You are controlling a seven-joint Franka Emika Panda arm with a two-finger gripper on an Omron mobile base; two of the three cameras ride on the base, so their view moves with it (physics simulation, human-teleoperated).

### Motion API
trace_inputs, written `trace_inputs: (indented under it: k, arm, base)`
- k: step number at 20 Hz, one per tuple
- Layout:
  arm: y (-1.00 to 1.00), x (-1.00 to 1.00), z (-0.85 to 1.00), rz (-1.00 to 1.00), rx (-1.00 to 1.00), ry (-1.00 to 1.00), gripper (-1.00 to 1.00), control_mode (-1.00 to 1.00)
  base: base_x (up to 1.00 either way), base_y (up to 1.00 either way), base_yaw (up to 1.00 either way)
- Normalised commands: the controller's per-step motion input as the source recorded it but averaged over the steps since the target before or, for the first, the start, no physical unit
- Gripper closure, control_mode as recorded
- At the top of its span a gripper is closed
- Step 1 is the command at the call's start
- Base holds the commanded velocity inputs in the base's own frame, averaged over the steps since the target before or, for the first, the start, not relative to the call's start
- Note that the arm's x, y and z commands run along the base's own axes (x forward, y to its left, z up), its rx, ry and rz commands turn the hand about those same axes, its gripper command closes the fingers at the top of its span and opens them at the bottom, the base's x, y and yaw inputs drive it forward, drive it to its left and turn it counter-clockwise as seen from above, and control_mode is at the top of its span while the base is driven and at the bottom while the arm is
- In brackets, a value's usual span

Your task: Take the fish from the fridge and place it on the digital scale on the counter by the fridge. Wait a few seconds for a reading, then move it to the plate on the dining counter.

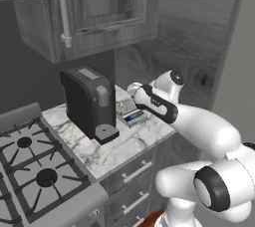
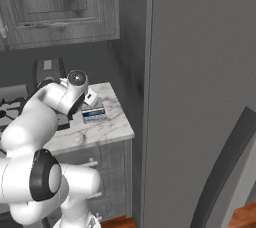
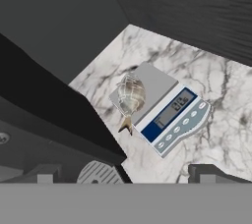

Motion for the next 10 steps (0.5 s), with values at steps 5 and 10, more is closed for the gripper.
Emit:
trace_inputs:
  k: [5,10]
  arm:
    - [0.00,0.11,0.00,0.00,0.00,0.00,-1.00,-1.00]
    - [0.00,0.31,0.00,0.00,0.00,0.00,-1.00,-1.00]
  base:
    - [0.00,0.00,0.00]
    - [0.00,0.00,0.00]
